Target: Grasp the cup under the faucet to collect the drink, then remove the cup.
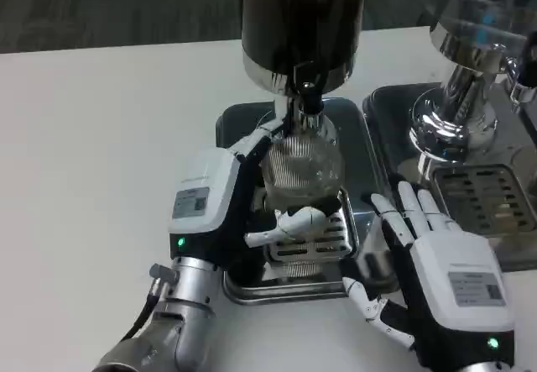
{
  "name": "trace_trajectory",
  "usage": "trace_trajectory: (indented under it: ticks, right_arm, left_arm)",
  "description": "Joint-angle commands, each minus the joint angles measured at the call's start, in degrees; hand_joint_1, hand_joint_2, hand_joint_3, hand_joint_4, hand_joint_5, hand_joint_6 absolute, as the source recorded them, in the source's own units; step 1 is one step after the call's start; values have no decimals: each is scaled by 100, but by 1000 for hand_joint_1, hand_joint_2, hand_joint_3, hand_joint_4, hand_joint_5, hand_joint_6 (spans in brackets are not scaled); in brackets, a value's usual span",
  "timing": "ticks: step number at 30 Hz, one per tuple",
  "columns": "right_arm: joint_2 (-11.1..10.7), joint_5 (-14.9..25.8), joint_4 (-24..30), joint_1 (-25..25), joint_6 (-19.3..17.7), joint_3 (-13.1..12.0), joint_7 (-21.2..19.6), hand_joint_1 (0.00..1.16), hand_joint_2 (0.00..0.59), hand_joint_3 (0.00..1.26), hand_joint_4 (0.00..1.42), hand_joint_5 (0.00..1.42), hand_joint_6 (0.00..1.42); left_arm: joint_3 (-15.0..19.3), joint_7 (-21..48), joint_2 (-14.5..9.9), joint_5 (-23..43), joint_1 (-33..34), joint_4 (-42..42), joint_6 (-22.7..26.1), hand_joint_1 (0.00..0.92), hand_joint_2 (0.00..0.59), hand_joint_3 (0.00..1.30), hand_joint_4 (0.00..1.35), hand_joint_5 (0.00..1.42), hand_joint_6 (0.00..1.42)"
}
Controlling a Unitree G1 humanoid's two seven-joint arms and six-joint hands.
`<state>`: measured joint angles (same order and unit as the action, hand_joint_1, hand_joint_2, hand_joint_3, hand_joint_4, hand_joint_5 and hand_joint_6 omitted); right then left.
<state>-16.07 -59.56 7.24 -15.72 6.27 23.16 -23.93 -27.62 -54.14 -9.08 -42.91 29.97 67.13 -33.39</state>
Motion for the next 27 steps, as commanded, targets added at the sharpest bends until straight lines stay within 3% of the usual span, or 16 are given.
trace_trajectory:
  ticks: [1,6,16,21,24,27]
  right_arm:
    - [-12,46,-100,146,-46,-14,29,264,406,155,0,36,184]
    - [-61,112,-219,258,-108,-50,5,265,406,155,0,30,182]
    - [-148,192,-370,382,-188,-167,-35,266,406,155,0,26,164]
    - [-193,171,-401,409,-170,-183,0,260,411,124,0,7,148]
    - [-206,161,-388,425,-132,-187,59,240,398,73,0,0,131]
    - [-201,257,-400,451,-130,-253,80,212,394,39,0,0,128]
  left_arm:
    - [62,190,-133,170,-36,33,-191,119,47,215,319,658,819]
    - [84,127,-259,250,-49,-87,-370,5,23,208,299,636,769]
    - [600,254,-913,653,-581,-834,-991,0,0,201,274,590,683]
    - [1039,705,-1257,1044,-1092,-1737,-1204,0,0,55,51,316,289]
    - [1268,1232,-1378,1354,-1340,-2232,-1382,0,3,1,0,206,163]
    - [1513,1887,-1526,1793,-1538,-2787,-1658,0,12,0,0,162,125]
